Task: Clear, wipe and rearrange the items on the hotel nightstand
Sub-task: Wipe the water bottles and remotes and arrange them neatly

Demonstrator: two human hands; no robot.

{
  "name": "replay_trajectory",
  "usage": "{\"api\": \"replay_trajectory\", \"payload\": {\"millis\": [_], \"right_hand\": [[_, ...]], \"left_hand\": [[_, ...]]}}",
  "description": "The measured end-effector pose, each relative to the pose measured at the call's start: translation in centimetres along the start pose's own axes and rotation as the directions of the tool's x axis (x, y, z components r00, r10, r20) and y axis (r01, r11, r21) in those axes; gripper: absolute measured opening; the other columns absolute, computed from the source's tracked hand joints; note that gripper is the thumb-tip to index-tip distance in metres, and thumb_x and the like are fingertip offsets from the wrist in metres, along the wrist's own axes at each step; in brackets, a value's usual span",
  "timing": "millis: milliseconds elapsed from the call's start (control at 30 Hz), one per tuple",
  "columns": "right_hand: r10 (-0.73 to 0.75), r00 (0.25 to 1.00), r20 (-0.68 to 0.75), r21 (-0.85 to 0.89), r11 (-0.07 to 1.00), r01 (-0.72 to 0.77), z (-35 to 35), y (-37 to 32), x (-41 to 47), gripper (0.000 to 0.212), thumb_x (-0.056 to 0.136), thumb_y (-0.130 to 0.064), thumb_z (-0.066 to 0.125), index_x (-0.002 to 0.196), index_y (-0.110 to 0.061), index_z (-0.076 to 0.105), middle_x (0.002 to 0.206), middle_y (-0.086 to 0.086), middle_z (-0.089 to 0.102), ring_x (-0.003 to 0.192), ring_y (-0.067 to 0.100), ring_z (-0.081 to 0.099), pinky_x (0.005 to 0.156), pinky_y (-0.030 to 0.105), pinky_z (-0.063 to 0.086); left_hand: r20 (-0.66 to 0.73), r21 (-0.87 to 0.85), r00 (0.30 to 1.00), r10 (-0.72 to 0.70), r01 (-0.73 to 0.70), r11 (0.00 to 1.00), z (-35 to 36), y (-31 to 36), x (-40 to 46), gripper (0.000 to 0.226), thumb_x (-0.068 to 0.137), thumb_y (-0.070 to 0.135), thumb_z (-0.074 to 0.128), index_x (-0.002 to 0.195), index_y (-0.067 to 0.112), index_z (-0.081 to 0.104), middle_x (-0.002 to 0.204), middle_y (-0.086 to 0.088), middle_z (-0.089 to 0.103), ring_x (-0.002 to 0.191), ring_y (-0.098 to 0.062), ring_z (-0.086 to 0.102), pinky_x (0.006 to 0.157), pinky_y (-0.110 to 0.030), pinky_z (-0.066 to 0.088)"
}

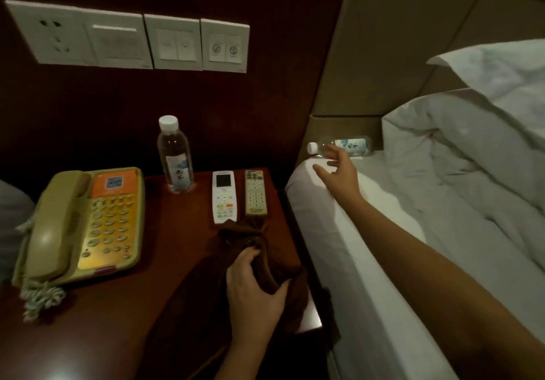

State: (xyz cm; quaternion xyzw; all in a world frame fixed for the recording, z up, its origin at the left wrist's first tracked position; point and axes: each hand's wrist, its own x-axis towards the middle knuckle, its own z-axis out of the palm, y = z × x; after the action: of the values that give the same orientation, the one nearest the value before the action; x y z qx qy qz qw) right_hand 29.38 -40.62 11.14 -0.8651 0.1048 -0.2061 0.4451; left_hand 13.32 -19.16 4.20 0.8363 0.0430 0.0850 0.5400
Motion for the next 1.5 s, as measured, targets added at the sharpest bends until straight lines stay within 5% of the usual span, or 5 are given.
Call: {"api": "replay_trajectory", "payload": {"millis": [200, 367, 800, 1200, 1500], "right_hand": [[-0.118, 0.992, 0.033, -0.312, 0.942, 0.123, 0.4, 3.0, 3.9, 0.052, 0.08, -0.022, 0.071, 0.128, -0.013, 0.051, 0.126, 0.008, 0.057, 0.115, 0.023, 0.052, 0.096, 0.034, 0.041], [-0.287, 0.936, 0.204, -0.698, 0.628, 0.345, 1.5, 4.6, 7.7, 0.05, 0.082, -0.025, 0.066, 0.129, -0.018, 0.05, 0.13, 0.01, 0.052, 0.123, 0.03, 0.041, 0.099, 0.043, 0.034], [-0.287, 0.899, 0.331, -0.828, 0.37, 0.422, 4.6, 5.6, 11.5, 0.038, 0.085, -0.005, 0.052, 0.123, -0.01, 0.051, 0.121, 0.013, 0.059, 0.122, 0.033, 0.045, 0.11, 0.051, 0.025], [-0.518, 0.843, 0.144, -0.454, 0.722, 0.522, -1.1, 1.2, 1.5, 0.044, 0.074, 0.002, 0.073, 0.115, -0.005, 0.057, 0.122, 0.016, 0.06, 0.112, 0.033, 0.057, 0.088, 0.041, 0.05], [-0.153, 0.977, 0.15, 0.174, 0.977, 0.126, -4.7, -6.4, -7.3, 0.021, 0.089, -0.011, 0.062, 0.105, -0.018, 0.051, 0.102, -0.008, 0.062, 0.099, 0.006, 0.058, 0.081, 0.015, 0.046]], "left_hand": [[-0.023, 0.014, 1.0, 0.016, -0.015, 1.0, 1.9, 0.4, 1.0, 0.07, 0.061, 0.032, 0.088, 0.121, 0.022, 0.052, 0.127, 0.005, 0.053, 0.124, -0.012, 0.04, 0.107, -0.04, 0.041], [-0.057, 0.01, 0.998, 0.039, -0.038, 0.999, 2.4, 0.1, 1.1, 0.074, 0.057, 0.026, 0.09, 0.12, 0.024, 0.052, 0.119, 0.016, 0.045, 0.119, -0.002, 0.035, 0.106, -0.033, 0.036], [-0.086, 0.005, 0.994, 0.064, -0.064, 0.998, 2.8, -0.3, 1.1, 0.074, 0.05, 0.018, 0.093, 0.114, 0.021, 0.057, 0.121, 0.015, 0.047, 0.116, 0.005, 0.031, 0.099, -0.033, 0.035], [-0.081, 0.06, 0.993, 0.081, -0.076, 0.995, 2.4, -0.3, 0.8, 0.069, 0.057, 0.023, 0.091, 0.115, 0.026, 0.053, 0.12, 0.013, 0.048, 0.117, -0.003, 0.034, 0.1, -0.032, 0.035], [-0.013, 0.054, 0.995, 0.094, -0.093, 0.994, 0.9, -0.3, 0.3, 0.072, 0.064, 0.018, 0.086, 0.127, 0.021, 0.052, 0.121, 0.016, 0.044, 0.117, -0.001, 0.033, 0.103, -0.028, 0.033]]}}
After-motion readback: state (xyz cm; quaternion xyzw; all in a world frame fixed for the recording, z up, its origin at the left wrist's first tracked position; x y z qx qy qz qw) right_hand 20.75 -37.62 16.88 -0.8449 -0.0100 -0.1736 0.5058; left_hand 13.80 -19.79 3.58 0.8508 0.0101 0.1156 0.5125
